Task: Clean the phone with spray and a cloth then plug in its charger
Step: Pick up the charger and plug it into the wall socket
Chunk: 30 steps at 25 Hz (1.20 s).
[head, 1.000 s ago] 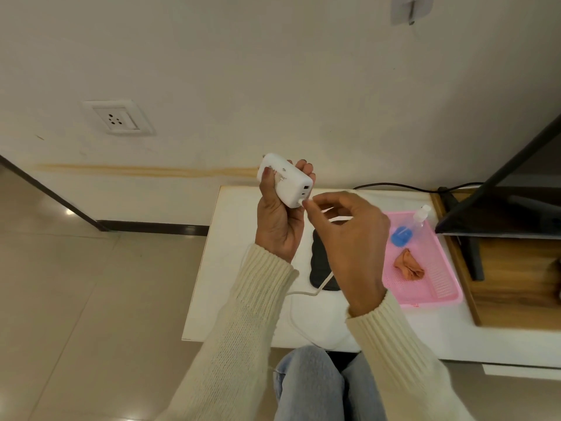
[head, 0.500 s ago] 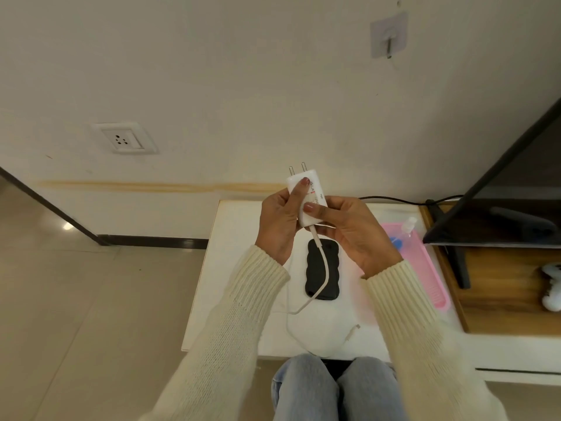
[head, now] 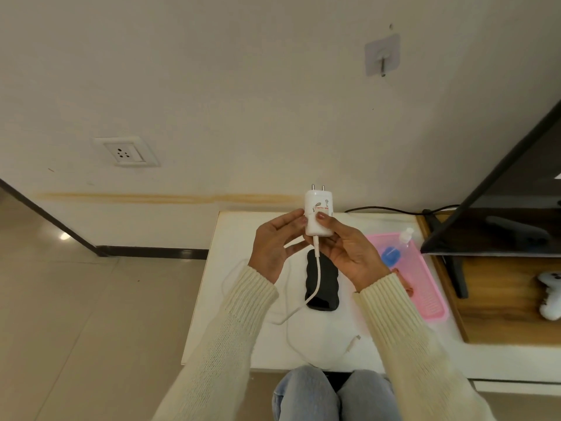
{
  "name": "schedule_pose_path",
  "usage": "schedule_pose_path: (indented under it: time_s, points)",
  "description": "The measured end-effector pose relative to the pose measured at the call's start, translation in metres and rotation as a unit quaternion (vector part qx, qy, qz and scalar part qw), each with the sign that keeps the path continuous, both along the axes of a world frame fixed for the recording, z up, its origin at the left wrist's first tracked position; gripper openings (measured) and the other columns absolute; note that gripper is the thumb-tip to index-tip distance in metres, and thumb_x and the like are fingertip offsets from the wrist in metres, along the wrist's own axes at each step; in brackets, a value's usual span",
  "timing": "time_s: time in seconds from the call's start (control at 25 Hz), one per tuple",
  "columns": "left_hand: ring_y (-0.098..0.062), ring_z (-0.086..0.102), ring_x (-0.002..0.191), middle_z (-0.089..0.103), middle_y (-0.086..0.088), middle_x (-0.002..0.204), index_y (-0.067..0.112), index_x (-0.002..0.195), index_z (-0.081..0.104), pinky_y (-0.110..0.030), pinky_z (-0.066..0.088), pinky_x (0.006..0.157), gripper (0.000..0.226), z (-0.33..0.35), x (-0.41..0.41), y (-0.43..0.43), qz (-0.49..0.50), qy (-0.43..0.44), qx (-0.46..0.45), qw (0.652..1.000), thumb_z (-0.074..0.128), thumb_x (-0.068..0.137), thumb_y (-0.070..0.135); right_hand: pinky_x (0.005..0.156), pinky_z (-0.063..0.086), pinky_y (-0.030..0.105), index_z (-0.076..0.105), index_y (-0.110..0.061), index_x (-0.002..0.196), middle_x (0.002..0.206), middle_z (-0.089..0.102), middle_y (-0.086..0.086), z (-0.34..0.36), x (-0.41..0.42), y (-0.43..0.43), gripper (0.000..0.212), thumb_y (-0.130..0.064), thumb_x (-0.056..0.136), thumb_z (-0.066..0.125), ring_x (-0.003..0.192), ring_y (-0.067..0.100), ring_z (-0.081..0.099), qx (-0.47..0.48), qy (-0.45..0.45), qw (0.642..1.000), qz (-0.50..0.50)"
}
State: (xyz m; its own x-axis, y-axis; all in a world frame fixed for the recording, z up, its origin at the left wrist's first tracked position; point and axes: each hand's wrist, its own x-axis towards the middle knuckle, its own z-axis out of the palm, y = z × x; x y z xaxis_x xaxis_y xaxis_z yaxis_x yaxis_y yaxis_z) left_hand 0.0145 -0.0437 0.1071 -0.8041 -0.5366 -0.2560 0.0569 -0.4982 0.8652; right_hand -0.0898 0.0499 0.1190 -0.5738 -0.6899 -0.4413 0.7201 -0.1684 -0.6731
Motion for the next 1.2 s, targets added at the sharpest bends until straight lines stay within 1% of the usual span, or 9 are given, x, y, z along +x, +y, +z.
schedule_pose_path:
  time_s: [0.08, 0.2, 0.28, 0.4, 0.52, 0.64, 0.8, 1.0, 1.2]
  points:
    - [-0.031, 0.059, 0.113, 0.067, -0.006, 0.112, 0.015, 0.111, 0.065, -0.046, 0.047, 0.098, 0.049, -0.005, 0.003, -0.004, -0.003, 0.005, -0.008, 1.0, 0.072, 0.066, 0.033, 0.072, 0.06, 0.034, 0.066, 0.0, 0.094, 0.089, 0.074, 0.016, 0.005, -0.001, -0.003, 0.041, -0.014, 0.058, 0.079, 0.082, 0.026, 0.071, 0.002, 0.015, 1.0, 0.004]
    - [-0.029, 0.061, 0.111, 0.069, -0.005, 0.112, 0.02, 0.106, 0.069, -0.044, 0.049, 0.094, 0.029, -0.008, 0.011, -0.019, -0.006, -0.005, -0.014, 1.0, 0.071, 0.078, 0.025, 0.069, 0.06, 0.032, 0.067, 0.0, 0.091, 0.087, 0.074, 0.015, 0.018, -0.001, -0.019, 0.036, -0.013, 0.059, 0.078, 0.08, 0.025, 0.072, -0.001, 0.037, 0.999, 0.01]
    - [-0.026, 0.066, 0.104, 0.07, -0.005, 0.11, 0.023, 0.101, 0.073, -0.04, 0.054, 0.085, 0.019, -0.005, 0.023, -0.032, 0.01, -0.01, -0.019, 1.0, 0.066, 0.084, 0.029, 0.067, 0.06, 0.032, 0.067, 0.001, 0.09, 0.084, 0.075, 0.015, 0.03, 0.004, -0.044, 0.03, -0.01, 0.064, 0.078, 0.077, 0.025, 0.072, -0.008, 0.048, 0.998, 0.026]
    - [-0.025, 0.069, 0.092, 0.072, -0.007, 0.104, 0.02, 0.097, 0.075, -0.033, 0.055, 0.072, 0.033, 0.004, 0.05, -0.06, 0.068, -0.024, -0.027, 0.997, 0.075, 0.072, 0.042, 0.075, 0.06, 0.037, 0.065, 0.004, 0.092, 0.089, 0.072, 0.017, 0.047, 0.015, -0.105, 0.028, -0.008, 0.07, 0.078, 0.077, 0.028, 0.071, -0.017, 0.074, 0.996, 0.052]
    - [-0.021, 0.07, 0.079, 0.073, -0.007, 0.095, 0.017, 0.089, 0.077, -0.03, 0.055, 0.067, 0.042, 0.009, 0.078, -0.097, 0.129, -0.036, -0.039, 0.99, 0.081, 0.057, 0.044, 0.074, 0.06, 0.036, 0.06, 0.008, 0.104, 0.097, 0.067, 0.019, 0.057, 0.033, -0.182, 0.042, -0.009, 0.071, 0.079, 0.076, 0.028, 0.067, -0.002, 0.1, 0.992, 0.077]
    - [-0.017, 0.068, 0.072, 0.074, -0.006, 0.09, 0.017, 0.086, 0.078, -0.027, 0.055, 0.063, 0.026, 0.01, 0.107, -0.137, 0.175, -0.033, -0.014, 0.984, 0.079, 0.065, 0.032, 0.064, 0.057, 0.032, 0.056, 0.009, 0.114, 0.095, 0.066, 0.017, 0.052, 0.061, -0.25, 0.055, -0.012, 0.07, 0.08, 0.074, 0.025, 0.066, 0.028, 0.112, 0.988, 0.104]
    - [-0.016, 0.067, 0.076, 0.073, -0.006, 0.089, 0.012, 0.099, 0.073, -0.028, 0.055, 0.066, 0.026, -0.009, 0.147, -0.184, 0.234, -0.016, 0.02, 0.972, 0.077, 0.074, 0.015, 0.054, 0.053, 0.027, 0.055, 0.008, 0.114, 0.094, 0.066, 0.016, 0.025, 0.104, -0.326, 0.054, -0.01, 0.07, 0.08, 0.077, 0.024, 0.065, 0.045, 0.085, 0.987, 0.132]
    - [-0.017, 0.063, 0.074, 0.069, -0.011, 0.091, 0.004, 0.109, 0.066, -0.03, 0.058, 0.068, 0.029, -0.049, 0.181, -0.225, 0.366, 0.024, 0.121, 0.922, 0.069, 0.08, 0.004, 0.06, 0.055, 0.034, 0.054, 0.008, 0.113, 0.116, 0.061, 0.024, -0.01, 0.153, -0.4, 0.046, 0.003, 0.072, 0.075, 0.092, 0.031, 0.063, 0.074, 0.052, 0.984, 0.155]
    - [-0.013, 0.068, 0.071, 0.069, -0.01, 0.091, 0.001, 0.109, 0.065, -0.026, 0.057, 0.064, 0.024, -0.078, 0.188, -0.252, 0.401, 0.075, 0.2, 0.891, 0.063, 0.087, 0.011, 0.07, 0.057, 0.035, 0.049, 0.007, 0.12, 0.121, 0.057, 0.024, -0.034, 0.17, -0.438, 0.056, 0.006, 0.071, 0.075, 0.102, 0.035, 0.062, 0.076, 0.024, 0.988, 0.129]
